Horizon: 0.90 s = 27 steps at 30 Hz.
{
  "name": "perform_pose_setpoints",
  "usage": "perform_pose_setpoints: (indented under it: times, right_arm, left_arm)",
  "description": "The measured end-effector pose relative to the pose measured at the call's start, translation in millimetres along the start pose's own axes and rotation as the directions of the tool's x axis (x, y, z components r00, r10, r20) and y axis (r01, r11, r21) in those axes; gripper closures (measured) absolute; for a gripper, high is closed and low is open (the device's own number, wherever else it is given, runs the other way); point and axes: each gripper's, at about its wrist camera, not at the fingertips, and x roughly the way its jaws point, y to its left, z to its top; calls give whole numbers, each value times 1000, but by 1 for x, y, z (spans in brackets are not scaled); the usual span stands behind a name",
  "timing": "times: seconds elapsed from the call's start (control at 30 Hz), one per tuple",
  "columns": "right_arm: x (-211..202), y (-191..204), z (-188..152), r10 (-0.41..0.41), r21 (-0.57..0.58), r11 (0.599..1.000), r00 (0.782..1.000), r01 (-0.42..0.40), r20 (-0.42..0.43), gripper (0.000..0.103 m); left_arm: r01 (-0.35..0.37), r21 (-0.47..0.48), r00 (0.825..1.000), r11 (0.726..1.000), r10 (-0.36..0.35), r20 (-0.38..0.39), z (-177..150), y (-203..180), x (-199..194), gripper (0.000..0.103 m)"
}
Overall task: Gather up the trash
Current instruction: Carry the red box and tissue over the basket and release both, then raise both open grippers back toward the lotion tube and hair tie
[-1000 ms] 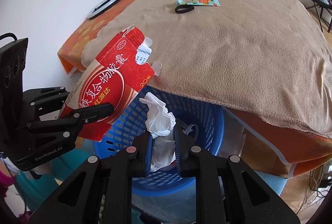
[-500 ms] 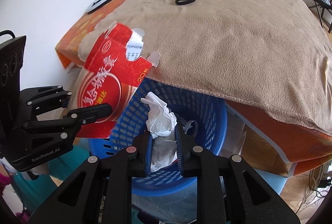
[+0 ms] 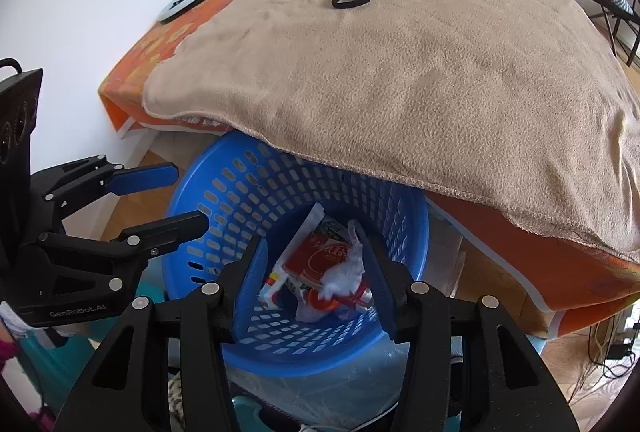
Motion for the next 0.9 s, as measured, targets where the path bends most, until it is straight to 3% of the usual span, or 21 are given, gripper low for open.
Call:
perform_pose_setpoints:
  times: [0.17, 0.27, 0.9]
  right_arm:
    - [-2, 0, 2, -11, 1, 1000, 1000, 11, 5, 49]
    - [-5, 1, 3, -19, 0, 1000, 1000, 19, 16, 48]
    - [-31, -8, 30, -97, 26, 995, 993, 96, 61, 38]
  left_arm:
    - [-9, -5, 1000, 1000, 9, -6, 0, 2, 1, 46]
    - [-10, -7, 1000, 1000, 10, -6, 1, 3, 2, 37]
    - [9, -50, 1000, 999, -9, 3, 28, 10, -9, 37]
